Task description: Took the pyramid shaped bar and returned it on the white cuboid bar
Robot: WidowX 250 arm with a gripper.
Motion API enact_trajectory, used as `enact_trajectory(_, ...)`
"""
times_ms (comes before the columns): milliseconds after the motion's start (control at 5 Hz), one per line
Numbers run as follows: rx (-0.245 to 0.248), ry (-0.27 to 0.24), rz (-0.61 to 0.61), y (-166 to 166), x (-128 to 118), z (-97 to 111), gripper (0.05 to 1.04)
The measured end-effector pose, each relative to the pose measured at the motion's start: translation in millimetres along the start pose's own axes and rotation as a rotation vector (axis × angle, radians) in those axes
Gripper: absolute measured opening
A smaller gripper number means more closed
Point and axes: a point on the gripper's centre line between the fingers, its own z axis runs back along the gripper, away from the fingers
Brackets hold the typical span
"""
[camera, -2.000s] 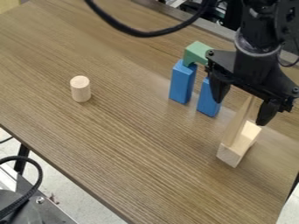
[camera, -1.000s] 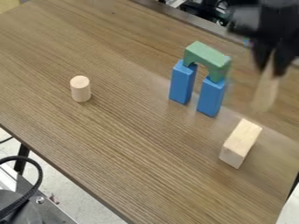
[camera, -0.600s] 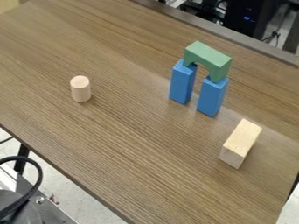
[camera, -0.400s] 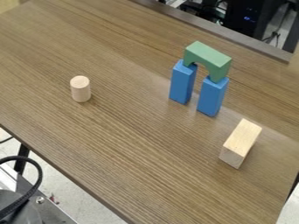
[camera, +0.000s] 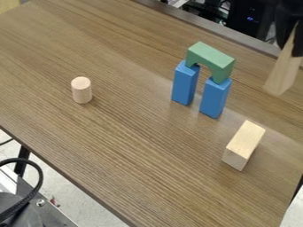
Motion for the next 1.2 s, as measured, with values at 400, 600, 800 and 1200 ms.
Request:
enact_trajectory(400,0.089,-0.017,0.183,11,-16,-19,0.127)
enact_trajectory(600,0.097,-0.003,0.251,11,-28,-30,0.127)
enact_trajectory(800,0.089,-0.002,0.257,7,-32,-34,0.127)
enact_trajectory(1200,0.067,0.029,0.280,4,-45,-43,0.127)
